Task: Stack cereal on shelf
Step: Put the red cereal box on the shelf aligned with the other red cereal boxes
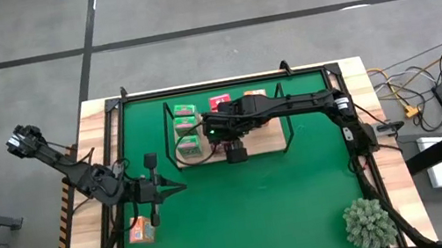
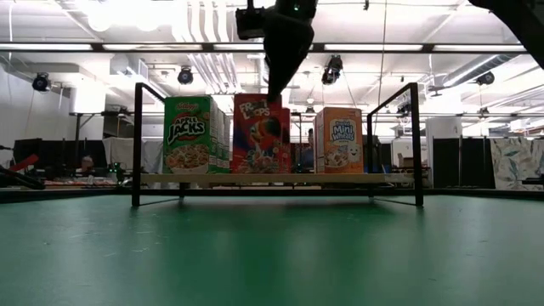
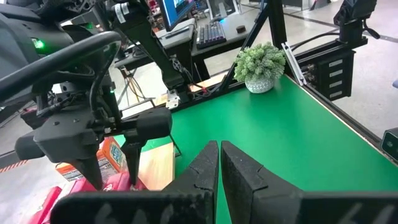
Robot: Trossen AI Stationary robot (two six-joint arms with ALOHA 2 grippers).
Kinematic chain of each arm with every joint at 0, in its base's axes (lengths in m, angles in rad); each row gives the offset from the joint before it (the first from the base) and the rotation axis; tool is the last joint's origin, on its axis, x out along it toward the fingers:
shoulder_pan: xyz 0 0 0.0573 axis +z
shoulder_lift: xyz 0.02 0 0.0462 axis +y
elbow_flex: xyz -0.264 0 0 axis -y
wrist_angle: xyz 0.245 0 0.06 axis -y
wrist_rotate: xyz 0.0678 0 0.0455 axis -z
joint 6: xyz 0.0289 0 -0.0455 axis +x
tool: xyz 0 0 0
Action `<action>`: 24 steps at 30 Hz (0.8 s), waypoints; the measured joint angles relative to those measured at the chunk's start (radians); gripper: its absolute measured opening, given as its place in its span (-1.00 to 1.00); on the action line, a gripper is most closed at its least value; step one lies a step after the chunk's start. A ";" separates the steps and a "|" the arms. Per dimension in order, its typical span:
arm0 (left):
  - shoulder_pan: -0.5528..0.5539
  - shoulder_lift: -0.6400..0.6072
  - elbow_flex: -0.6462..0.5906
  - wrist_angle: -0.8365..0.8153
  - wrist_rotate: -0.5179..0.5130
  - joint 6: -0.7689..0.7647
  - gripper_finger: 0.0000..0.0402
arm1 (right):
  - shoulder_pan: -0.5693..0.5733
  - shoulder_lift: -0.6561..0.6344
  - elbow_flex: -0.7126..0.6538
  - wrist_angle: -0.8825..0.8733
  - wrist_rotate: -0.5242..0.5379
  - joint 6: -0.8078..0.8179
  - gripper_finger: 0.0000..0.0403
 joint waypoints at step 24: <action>0.000 0.000 0.000 0.000 0.001 0.000 -0.99 | -0.002 -0.001 0.000 -0.030 -0.010 0.014 0.10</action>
